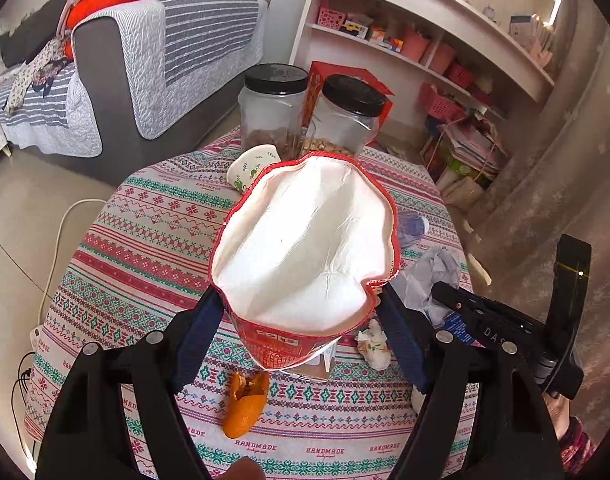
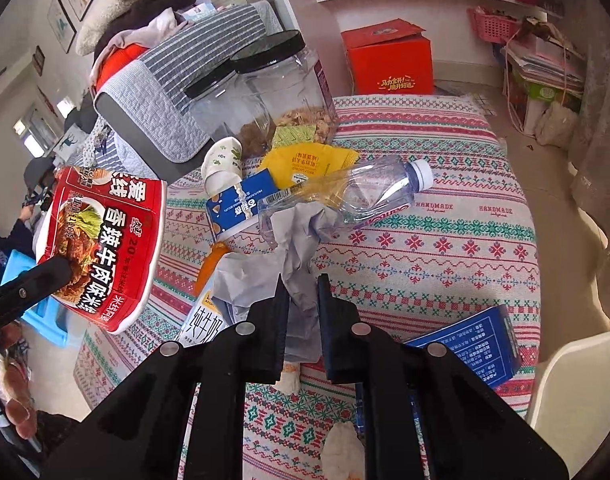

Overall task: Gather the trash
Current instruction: 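Grasp the crumpled white paper with the right tool while the left tool holds the cup, then carry cup and paper over the white bin and open both tools to drop them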

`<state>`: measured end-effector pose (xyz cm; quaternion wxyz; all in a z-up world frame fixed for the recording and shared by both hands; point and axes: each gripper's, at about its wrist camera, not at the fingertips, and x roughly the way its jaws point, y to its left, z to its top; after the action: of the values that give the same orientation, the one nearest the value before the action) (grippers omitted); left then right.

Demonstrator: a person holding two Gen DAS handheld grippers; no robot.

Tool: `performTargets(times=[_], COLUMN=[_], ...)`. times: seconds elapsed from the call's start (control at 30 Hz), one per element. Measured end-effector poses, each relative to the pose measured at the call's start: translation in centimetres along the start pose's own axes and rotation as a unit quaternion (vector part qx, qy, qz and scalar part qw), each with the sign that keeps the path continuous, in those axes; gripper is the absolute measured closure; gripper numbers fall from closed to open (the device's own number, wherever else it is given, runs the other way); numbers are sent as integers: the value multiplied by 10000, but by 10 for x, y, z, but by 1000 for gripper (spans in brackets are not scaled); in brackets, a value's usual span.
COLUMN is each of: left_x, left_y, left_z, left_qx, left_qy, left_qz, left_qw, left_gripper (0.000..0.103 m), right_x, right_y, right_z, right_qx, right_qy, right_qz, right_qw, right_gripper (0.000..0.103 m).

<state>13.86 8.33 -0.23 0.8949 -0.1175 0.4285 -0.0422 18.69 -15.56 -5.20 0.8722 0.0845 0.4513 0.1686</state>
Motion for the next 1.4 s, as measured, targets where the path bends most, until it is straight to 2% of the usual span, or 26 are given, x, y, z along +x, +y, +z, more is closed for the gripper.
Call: performTargets(times=[0.2,0.47,0.63,0.83,0.93,1.0,1.03,1.1,1.13,1.2,1.4], left_x=[-10,-19,-14,-3,4,9,12,17,21,27,43], left_y=[-19,-53,-76,-113,-135,-152,-160,-177,-185,-201,-242], left_z=[-1,-3,-6,-13,-19,-24,-26,-30,-32,-37,-49], left_qx=[25,153,258,398,466,531,563,622,647,684,714], left_qy=[-130,-223,-133,45,203,308,368,503,581,729,1082], left_qz=[-271,-739,-1037,-1425,-1679,-1846,-1933,-2130,-2238,-2441,-2992], left_qw=[9995,9969,9942,9890,9845,9809,9788,9738,9707,9646,9453], left_gripper=[27,27,27,27,27,27,27,27,27,27,27], right_x=[-38,-98,-130,-149,-151,-155,-159,-164,-166,-164,-153], right_y=[-14,-45,-70,-100,-111,-114,-115,-115,-114,-114,-113], right_z=[-5,-27,-54,-97,-114,-124,-129,-141,-147,-156,-177], right_qx=[186,496,839,1250,1403,1524,1612,1834,1916,2028,2105], right_qy=[-301,-747,-976,-863,-751,-824,-887,-1003,-1039,-990,-773], right_qz=[-177,-910,-1663,-2848,-3201,-3417,-3502,-3682,-3791,-3861,-3814], right_qw=[9992,9918,9776,9465,9339,9237,9185,9060,8993,8944,8968], right_gripper=[89,89,89,88,75,45,37,7,6,7,7])
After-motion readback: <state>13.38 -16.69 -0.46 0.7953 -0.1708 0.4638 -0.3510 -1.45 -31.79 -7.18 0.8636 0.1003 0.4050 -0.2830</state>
